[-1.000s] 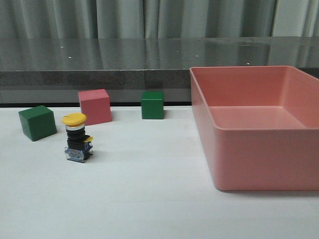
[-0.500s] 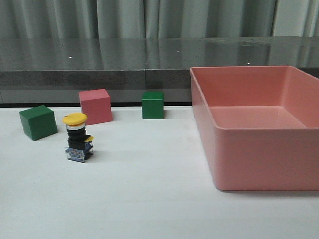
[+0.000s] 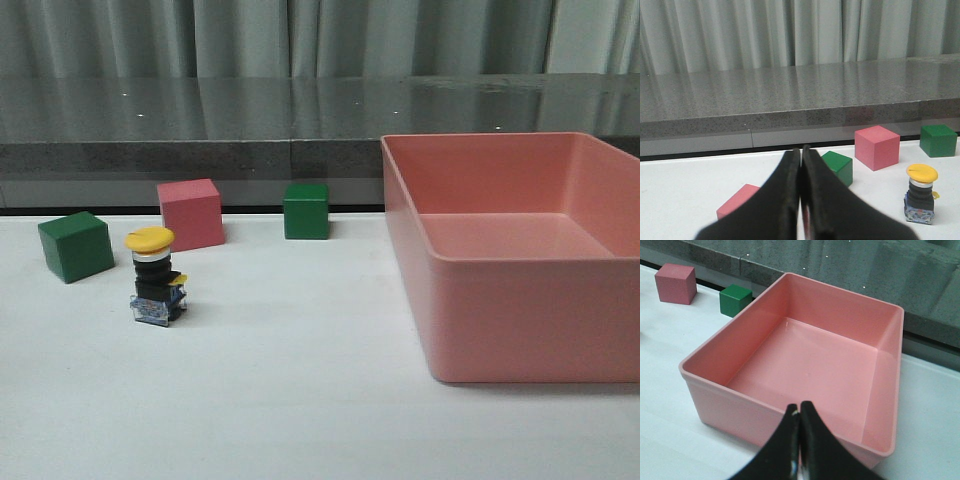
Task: Place and stand button with both arms
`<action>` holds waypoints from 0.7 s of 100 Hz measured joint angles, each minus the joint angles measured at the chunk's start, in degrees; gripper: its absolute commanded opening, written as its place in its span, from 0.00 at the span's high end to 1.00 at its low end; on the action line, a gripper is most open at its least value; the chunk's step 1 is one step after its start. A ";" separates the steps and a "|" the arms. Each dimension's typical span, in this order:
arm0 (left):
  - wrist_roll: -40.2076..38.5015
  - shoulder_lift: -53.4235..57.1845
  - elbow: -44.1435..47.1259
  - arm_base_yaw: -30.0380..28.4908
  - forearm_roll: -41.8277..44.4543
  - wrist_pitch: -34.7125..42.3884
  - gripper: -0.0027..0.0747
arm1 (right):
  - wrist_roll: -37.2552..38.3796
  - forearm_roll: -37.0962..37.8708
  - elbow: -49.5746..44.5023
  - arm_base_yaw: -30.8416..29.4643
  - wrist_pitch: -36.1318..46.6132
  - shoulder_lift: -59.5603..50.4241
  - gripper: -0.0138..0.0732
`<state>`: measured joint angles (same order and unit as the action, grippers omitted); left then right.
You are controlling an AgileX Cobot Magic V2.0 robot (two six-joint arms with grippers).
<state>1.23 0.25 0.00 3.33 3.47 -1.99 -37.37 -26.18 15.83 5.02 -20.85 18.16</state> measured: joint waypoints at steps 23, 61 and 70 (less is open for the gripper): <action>0.00 0.00 0.00 0.00 0.00 -0.03 0.99 | 0.00 0.00 0.00 0.00 0.00 0.00 0.91; -0.12 0.00 0.00 0.00 0.00 -0.03 0.99 | 0.00 0.11 -0.64 0.00 0.92 0.00 0.91; -0.12 0.00 0.00 0.00 0.00 -0.03 0.99 | 1.43 0.34 -2.12 0.00 3.89 -0.45 0.91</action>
<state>1.10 0.25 0.00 3.33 3.47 -2.02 -35.94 -25.84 13.71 5.02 -16.96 17.71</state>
